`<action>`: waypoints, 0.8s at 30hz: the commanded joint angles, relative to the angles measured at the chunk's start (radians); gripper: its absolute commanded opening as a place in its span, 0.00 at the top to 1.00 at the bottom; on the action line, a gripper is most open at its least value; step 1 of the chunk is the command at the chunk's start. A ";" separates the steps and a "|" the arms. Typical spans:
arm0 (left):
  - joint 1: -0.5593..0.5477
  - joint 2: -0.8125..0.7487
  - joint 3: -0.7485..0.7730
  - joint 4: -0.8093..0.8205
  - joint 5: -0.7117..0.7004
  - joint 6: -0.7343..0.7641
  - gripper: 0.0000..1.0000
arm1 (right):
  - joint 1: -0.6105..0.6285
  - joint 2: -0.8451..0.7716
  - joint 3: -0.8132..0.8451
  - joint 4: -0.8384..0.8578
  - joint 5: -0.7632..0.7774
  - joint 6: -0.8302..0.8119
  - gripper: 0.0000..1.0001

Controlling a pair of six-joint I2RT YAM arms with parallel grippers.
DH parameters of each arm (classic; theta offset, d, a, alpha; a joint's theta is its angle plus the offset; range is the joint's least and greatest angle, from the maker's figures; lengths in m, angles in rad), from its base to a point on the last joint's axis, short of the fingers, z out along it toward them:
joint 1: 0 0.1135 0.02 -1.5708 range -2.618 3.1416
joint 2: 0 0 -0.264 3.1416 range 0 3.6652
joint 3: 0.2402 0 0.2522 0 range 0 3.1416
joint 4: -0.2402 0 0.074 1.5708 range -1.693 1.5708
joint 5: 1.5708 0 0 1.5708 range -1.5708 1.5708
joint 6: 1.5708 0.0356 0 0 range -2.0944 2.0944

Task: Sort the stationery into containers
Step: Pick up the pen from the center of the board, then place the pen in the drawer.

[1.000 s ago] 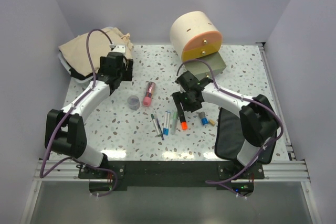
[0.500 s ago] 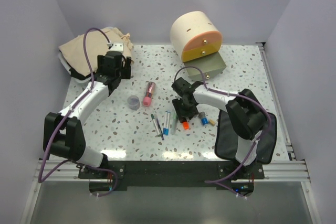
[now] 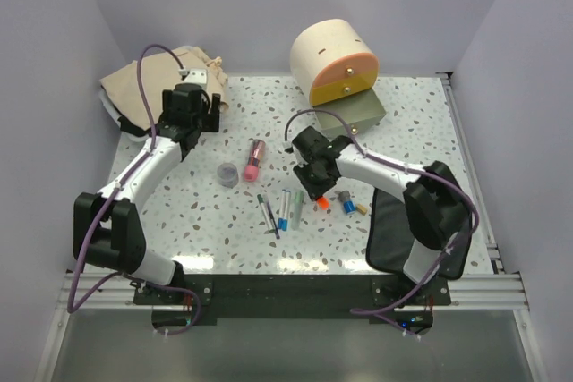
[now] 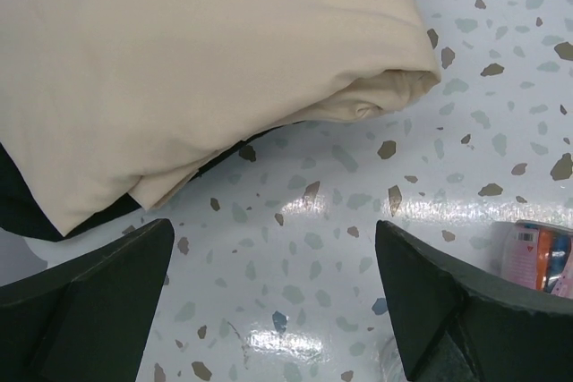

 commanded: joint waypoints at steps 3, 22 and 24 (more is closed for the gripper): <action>0.017 -0.012 0.086 0.044 0.164 0.175 0.04 | -0.041 -0.296 0.174 -0.053 -0.033 -0.450 1.00; 0.014 0.097 0.189 0.074 0.237 0.189 0.05 | -0.316 -0.188 0.197 0.252 0.026 -1.424 1.00; 0.016 0.091 0.181 0.073 0.232 0.186 0.05 | -0.323 -0.145 0.225 0.263 0.027 -1.434 1.00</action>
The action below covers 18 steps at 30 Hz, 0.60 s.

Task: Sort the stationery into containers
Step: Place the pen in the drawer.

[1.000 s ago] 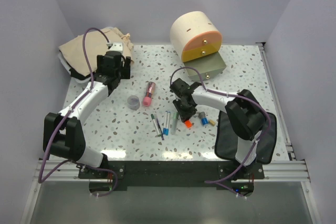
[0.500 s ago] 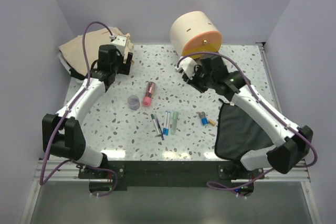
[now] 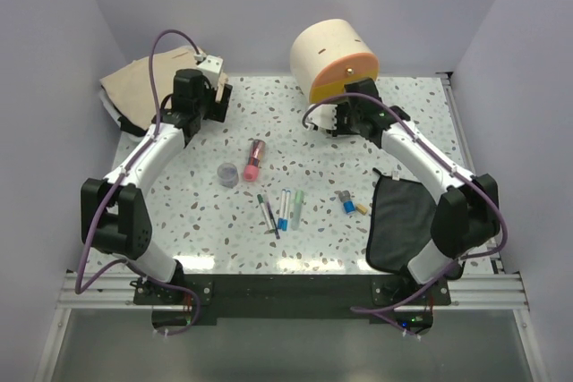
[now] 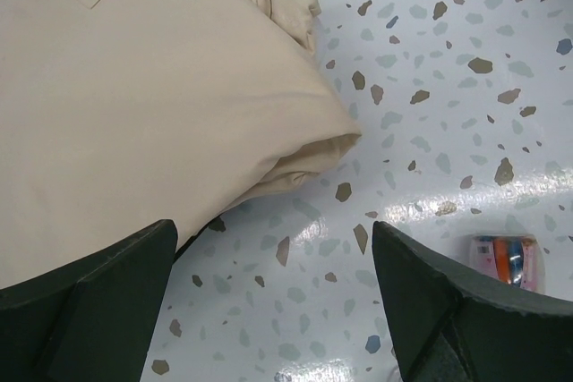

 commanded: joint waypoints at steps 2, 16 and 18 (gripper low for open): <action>0.001 -0.018 0.028 0.048 0.002 0.002 0.05 | -0.016 0.057 0.139 0.071 0.021 -0.113 1.00; 0.001 -0.055 -0.024 0.060 -0.021 0.000 0.05 | -0.040 0.229 0.205 0.074 0.015 -0.162 0.98; 0.001 -0.058 -0.024 0.060 -0.023 0.002 0.05 | -0.042 0.257 0.227 0.075 0.029 -0.144 0.84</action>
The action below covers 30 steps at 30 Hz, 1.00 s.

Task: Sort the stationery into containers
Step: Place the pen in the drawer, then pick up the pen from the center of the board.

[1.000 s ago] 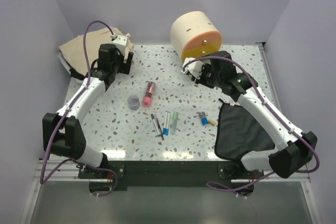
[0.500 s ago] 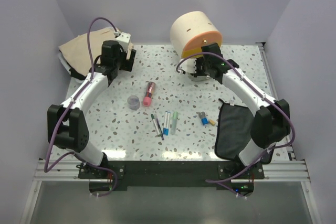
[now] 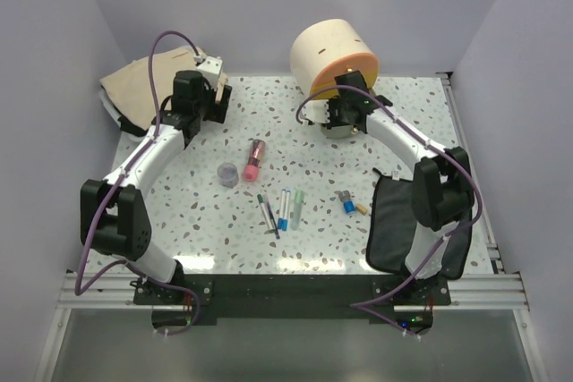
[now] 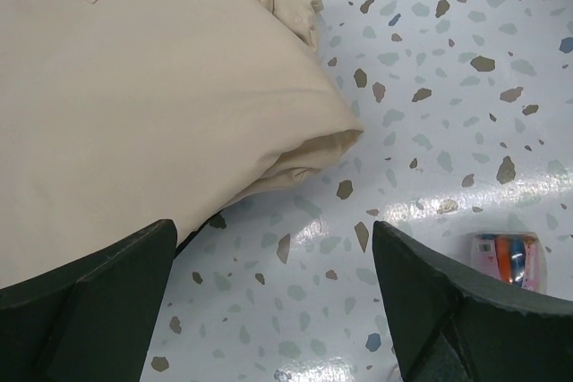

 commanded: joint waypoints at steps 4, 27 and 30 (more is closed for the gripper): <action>0.003 -0.052 -0.007 0.049 -0.025 -0.001 0.04 | -0.016 0.019 0.085 0.078 0.038 0.069 0.48; 0.016 -0.066 -0.053 -0.006 0.214 0.041 0.01 | 0.164 -0.150 -0.064 -0.715 -0.544 -0.411 0.50; 0.019 -0.077 -0.062 -0.022 0.289 0.055 0.02 | 0.200 -0.085 -0.046 -0.688 -0.567 -0.514 0.50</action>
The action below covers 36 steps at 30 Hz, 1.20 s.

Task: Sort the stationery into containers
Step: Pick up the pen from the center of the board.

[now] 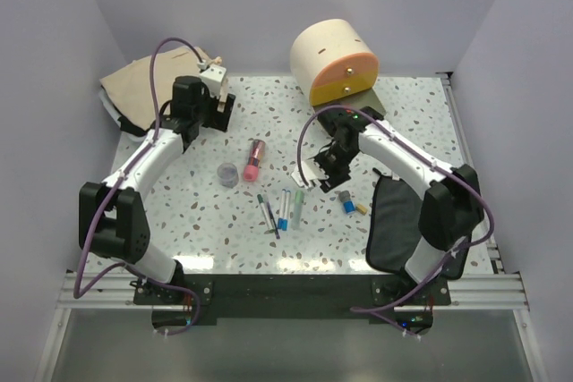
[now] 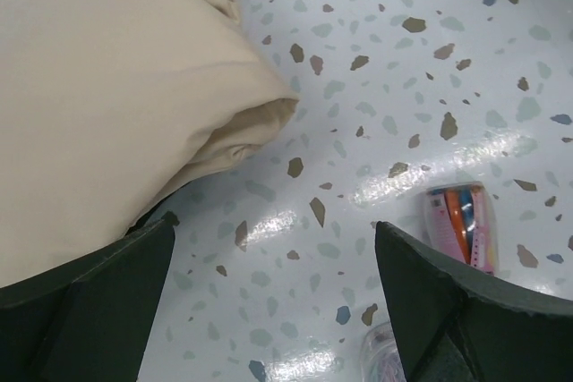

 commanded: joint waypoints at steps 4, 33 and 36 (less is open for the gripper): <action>0.014 -0.070 -0.045 -0.001 0.152 0.051 0.02 | 0.092 0.139 0.082 -0.010 -0.080 -0.318 0.51; 0.044 -0.133 -0.119 0.019 0.072 0.063 0.00 | 0.223 0.392 0.162 -0.057 0.116 -0.401 0.99; 0.067 -0.133 -0.111 0.019 0.086 0.046 0.00 | 0.192 0.346 0.247 -0.096 0.105 -0.307 1.00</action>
